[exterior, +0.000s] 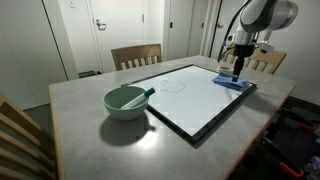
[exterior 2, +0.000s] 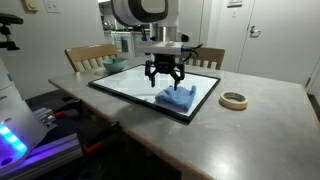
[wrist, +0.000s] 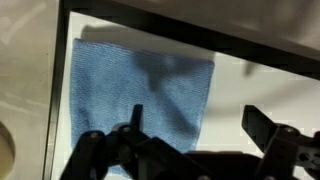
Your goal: Move the bowl to the left of the white board then use the blue towel to erase the white board
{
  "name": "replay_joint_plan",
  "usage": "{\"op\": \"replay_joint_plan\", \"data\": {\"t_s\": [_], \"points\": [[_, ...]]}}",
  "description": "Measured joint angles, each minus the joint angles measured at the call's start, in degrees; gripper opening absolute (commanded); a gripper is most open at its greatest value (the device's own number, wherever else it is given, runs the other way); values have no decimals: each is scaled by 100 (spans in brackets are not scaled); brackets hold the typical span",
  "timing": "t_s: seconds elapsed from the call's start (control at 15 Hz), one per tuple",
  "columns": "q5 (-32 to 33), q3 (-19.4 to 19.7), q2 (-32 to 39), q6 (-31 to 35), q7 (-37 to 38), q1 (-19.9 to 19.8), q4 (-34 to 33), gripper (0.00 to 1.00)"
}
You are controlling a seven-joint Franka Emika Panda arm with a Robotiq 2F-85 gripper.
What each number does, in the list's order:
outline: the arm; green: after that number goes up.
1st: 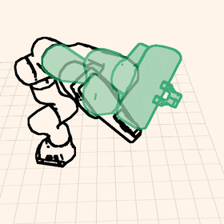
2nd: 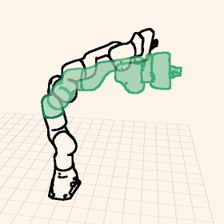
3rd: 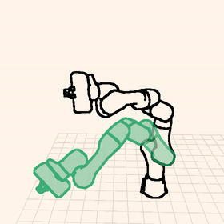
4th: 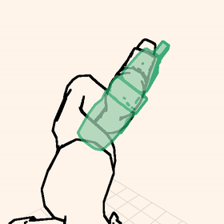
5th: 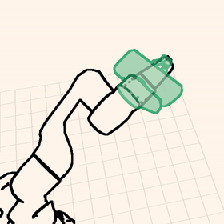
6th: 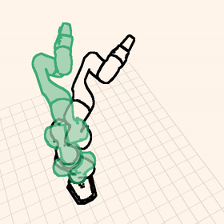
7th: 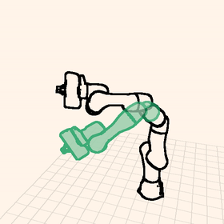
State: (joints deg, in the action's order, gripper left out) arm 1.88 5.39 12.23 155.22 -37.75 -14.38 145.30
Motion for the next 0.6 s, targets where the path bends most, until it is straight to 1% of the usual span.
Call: {"op": "replay_joint_plan", "data": {"t_s": [0.27,0.4,0.6], "points": [[315,261,3,78,55,-5,-34,100],[288,284,16,282,64,-36,-35,100],[282,283,18,321,72,-45,-35,100]]}}
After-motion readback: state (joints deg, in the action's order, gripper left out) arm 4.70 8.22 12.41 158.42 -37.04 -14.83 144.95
